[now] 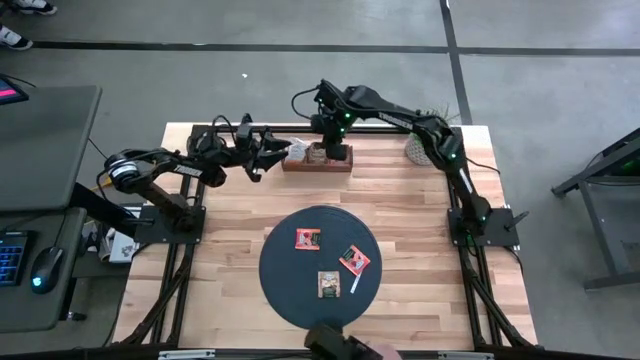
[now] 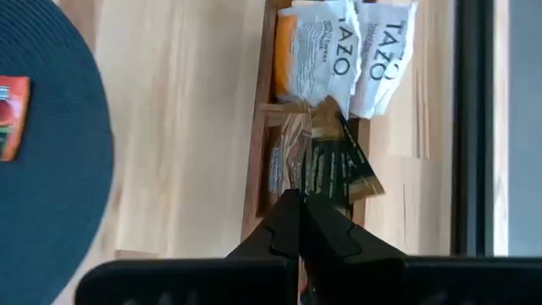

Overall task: Pick & Place Tea
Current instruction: Put the brown tea bag into the middle section of the wooden organizer

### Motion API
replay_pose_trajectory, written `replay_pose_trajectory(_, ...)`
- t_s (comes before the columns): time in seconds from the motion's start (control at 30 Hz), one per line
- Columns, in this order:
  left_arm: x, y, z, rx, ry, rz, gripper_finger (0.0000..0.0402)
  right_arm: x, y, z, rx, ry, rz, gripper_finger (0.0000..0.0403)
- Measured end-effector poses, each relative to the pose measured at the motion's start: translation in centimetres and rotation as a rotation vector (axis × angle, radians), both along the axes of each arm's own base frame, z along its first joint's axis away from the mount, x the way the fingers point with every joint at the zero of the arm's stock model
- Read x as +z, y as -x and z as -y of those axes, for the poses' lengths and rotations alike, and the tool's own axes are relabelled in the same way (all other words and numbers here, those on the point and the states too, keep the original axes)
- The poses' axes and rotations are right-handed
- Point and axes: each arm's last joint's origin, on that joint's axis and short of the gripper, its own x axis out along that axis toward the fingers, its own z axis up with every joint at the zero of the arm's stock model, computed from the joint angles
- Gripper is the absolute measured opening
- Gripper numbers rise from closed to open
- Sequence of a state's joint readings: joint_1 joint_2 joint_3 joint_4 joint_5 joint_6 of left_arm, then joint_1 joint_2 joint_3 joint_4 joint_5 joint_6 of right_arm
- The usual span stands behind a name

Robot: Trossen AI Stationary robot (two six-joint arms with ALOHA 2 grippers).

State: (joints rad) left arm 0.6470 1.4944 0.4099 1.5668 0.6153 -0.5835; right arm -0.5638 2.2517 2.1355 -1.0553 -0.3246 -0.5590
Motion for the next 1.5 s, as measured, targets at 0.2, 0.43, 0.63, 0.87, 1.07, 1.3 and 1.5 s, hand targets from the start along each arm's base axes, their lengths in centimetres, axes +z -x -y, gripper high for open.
replay_pose_trajectory(0.2, -0.6, 0.2, 0.4, 0.001, 0.024, -0.016, 0.0182, -2.3, -1.2, 0.6, 0.011, 0.004, -0.059, 0.0000)
replay_pose_trajectory(0.43, -0.7, 0.2, 0.4, -0.004, 0.030, -0.024, 0.0182, -3.9, -1.0, 0.5, 0.011, 0.055, -0.144, 0.0000)
replay_pose_trajectory(0.63, -0.9, 0.2, 0.4, -0.012, 0.031, -0.039, 0.0182, -4.1, -1.5, 0.3, 0.006, 0.138, -0.144, 0.0000)
replay_pose_trajectory(0.87, -0.9, 0.2, 0.4, -0.026, 0.029, -0.048, 0.0182, -4.1, -1.7, -0.2, 0.020, 0.148, -0.166, 0.0000)
replay_pose_trajectory(1.07, -0.9, 0.2, 0.4, -0.033, 0.032, -0.051, 0.0182, -4.2, -1.5, -0.2, -0.004, 0.157, -0.193, 0.0000)
replay_pose_trajectory(1.3, -0.9, 0.2, 0.4, -0.043, 0.043, -0.051, 0.0182, -4.2, -1.4, -0.4, -0.013, 0.153, -0.216, 0.0015)
replay_pose_trajectory(1.5, -0.9, 0.2, 0.4, -0.043, 0.042, -0.051, 0.0182, -4.2, -1.8, -1.0, -0.011, 0.149, -0.214, 0.0052)
